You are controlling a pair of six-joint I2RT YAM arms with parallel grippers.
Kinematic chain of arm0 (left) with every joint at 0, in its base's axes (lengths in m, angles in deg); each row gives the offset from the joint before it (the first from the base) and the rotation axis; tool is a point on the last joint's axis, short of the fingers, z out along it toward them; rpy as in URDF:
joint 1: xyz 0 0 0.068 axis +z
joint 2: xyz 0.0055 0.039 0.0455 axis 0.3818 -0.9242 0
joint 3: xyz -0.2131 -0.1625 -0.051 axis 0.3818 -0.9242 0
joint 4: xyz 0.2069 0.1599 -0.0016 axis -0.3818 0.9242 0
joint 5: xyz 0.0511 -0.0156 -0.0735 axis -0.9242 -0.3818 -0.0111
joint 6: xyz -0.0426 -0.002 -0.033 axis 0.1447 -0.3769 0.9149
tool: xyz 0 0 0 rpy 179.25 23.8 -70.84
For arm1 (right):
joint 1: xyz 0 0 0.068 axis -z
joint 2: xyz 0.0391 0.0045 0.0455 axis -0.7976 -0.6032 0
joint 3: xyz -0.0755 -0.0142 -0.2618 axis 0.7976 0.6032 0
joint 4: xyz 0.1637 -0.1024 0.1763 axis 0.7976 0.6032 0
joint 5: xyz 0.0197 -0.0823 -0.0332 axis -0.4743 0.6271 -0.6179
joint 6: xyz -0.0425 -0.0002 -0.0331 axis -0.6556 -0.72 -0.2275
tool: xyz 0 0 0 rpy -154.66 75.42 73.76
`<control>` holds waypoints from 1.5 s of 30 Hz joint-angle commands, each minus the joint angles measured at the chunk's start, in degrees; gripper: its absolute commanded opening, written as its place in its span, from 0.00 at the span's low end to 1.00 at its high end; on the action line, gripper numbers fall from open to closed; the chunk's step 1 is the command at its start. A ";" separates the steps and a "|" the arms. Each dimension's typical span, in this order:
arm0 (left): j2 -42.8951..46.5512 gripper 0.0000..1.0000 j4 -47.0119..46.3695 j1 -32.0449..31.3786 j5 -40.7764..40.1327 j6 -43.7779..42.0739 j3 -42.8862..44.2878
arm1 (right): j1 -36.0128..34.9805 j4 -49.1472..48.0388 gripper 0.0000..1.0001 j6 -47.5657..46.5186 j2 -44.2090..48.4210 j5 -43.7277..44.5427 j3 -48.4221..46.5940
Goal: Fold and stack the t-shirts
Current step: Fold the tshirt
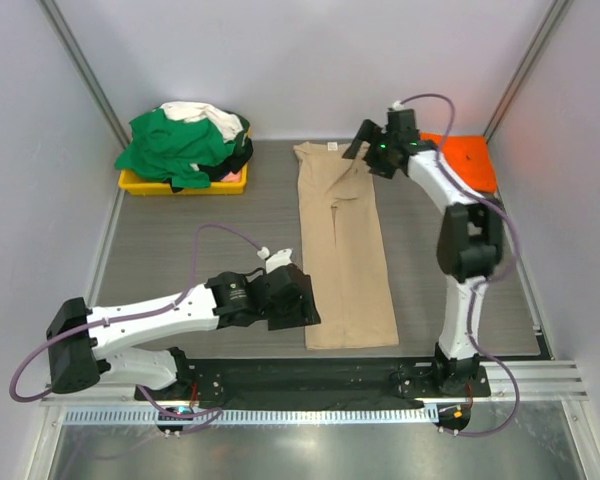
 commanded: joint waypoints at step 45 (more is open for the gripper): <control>-10.77 0.00 -27.08 -4.37 -6.91 8.21 -19.32 | -31.56 21.83 0.01 33.68 84.06 21.98 87.74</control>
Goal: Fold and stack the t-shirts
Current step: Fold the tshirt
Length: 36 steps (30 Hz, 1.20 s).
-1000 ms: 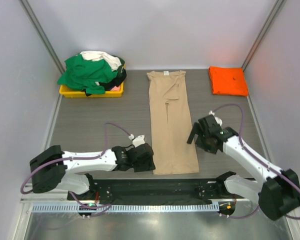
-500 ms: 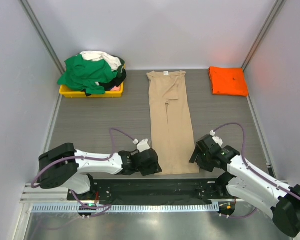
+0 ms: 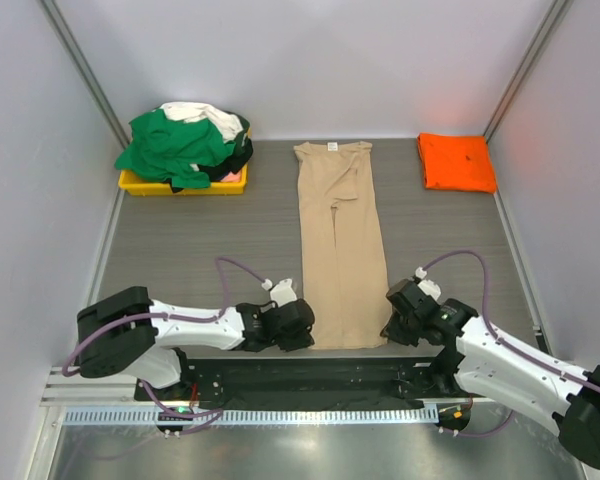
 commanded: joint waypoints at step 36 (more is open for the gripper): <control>-34.43 0.00 30.14 40.34 11.65 -37.62 65.10 | 26.21 -4.44 0.01 -33.13 -65.02 4.28 -67.23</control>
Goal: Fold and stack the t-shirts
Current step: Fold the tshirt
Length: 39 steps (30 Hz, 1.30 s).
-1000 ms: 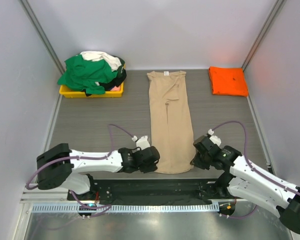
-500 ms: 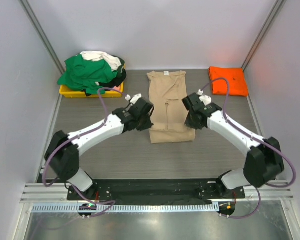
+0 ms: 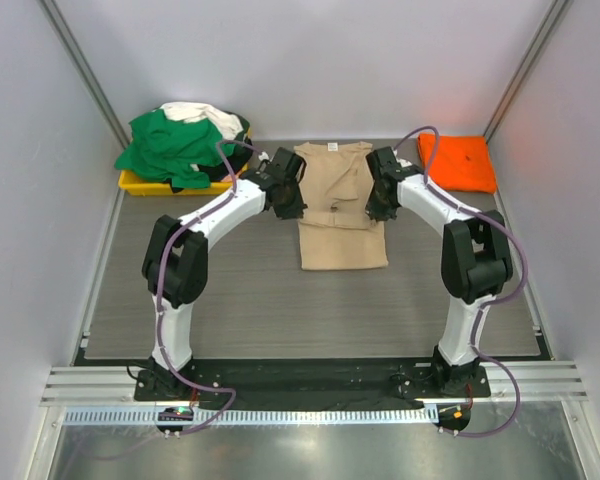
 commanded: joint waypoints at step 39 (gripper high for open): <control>40.95 0.44 21.25 8.67 -13.75 -14.29 -27.22 | -6.41 -3.79 0.50 -9.27 -6.08 -9.01 -4.27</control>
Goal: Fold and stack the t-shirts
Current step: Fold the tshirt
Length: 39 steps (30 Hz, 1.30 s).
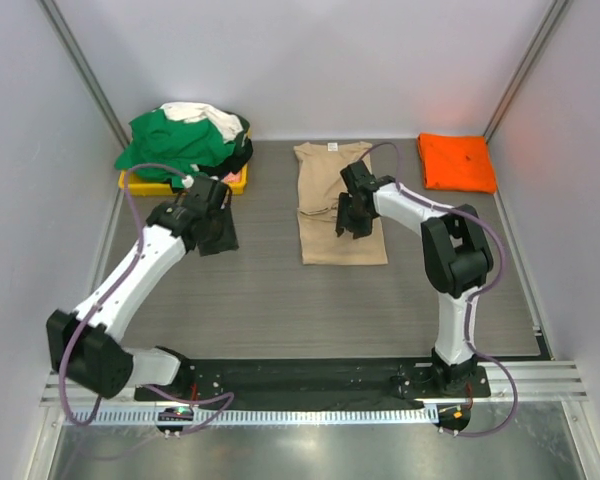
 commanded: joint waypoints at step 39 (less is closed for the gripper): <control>6.15 0.48 -18.36 -1.98 6.83 4.42 -15.13 | 10.80 -6.16 0.63 -3.30 10.95 -5.50 5.74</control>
